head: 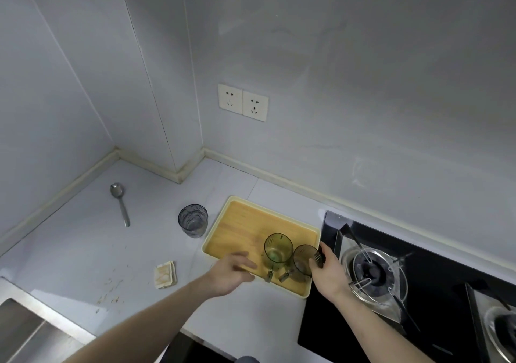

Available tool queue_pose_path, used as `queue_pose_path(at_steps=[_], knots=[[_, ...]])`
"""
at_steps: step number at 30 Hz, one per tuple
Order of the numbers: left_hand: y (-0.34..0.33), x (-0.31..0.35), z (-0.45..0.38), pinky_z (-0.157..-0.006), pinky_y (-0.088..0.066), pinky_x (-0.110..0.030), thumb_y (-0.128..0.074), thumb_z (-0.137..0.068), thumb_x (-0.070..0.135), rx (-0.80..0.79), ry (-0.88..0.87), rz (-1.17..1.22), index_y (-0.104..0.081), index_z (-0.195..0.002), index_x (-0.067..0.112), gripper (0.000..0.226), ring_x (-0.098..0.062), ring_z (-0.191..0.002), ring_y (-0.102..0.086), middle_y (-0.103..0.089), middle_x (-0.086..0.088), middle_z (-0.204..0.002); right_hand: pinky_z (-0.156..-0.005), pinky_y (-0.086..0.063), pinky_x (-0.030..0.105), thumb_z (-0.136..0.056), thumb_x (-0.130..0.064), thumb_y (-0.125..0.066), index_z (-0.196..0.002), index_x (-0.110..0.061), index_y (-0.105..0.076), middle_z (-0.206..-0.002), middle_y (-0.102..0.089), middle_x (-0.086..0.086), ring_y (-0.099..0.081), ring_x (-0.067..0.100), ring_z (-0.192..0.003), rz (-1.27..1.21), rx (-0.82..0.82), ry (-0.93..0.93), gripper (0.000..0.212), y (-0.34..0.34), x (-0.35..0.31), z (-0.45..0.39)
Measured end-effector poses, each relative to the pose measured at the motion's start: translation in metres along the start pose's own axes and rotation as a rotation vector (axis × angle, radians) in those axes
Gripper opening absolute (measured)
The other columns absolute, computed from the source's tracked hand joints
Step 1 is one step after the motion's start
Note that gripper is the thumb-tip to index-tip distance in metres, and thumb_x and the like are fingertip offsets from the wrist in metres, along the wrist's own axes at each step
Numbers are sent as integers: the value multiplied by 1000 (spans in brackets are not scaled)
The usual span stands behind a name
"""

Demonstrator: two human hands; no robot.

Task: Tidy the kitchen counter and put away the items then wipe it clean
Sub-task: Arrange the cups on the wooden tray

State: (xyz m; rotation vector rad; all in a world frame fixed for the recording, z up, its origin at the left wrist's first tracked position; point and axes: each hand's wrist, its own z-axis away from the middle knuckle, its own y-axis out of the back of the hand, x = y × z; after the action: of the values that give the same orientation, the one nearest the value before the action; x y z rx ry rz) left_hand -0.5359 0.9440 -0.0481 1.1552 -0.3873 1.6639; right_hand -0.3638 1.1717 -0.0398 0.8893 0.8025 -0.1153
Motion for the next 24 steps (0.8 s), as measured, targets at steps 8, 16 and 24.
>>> queue_pose_path(at_steps=[8,16,24], knots=[[111,-25,-12,-88,-50,-34,-64,-84,21,384,123,-693,-58,-135,24,51,-26,-120,-60,-18,7,-164,-114,-41,46,-98,-27,-65,-161,-22,-13,-163,-32,7,-47,32,-140,-223,6,-104,82,-21,27,41],[126,-35,-23,-111,-37,-28,-55,-83,7,203,136,-653,-63,-131,3,49,-29,-140,-45,-46,-8,-151,-118,-37,43,-85,-27,-78,-160,-20,-16,-155,-45,5,-45,24,-141,-275,-27,-156,98,-27,18,36],[108,-8,-3,-114,-31,-26,-52,-90,-1,290,-101,-661,-58,-136,6,46,-25,-139,-45,-44,-5,-153,-116,-34,40,-87,-26,-75,-162,-15,-2,-160,-36,11,-40,30,-144,-297,-70,-291,105,-35,19,30]])
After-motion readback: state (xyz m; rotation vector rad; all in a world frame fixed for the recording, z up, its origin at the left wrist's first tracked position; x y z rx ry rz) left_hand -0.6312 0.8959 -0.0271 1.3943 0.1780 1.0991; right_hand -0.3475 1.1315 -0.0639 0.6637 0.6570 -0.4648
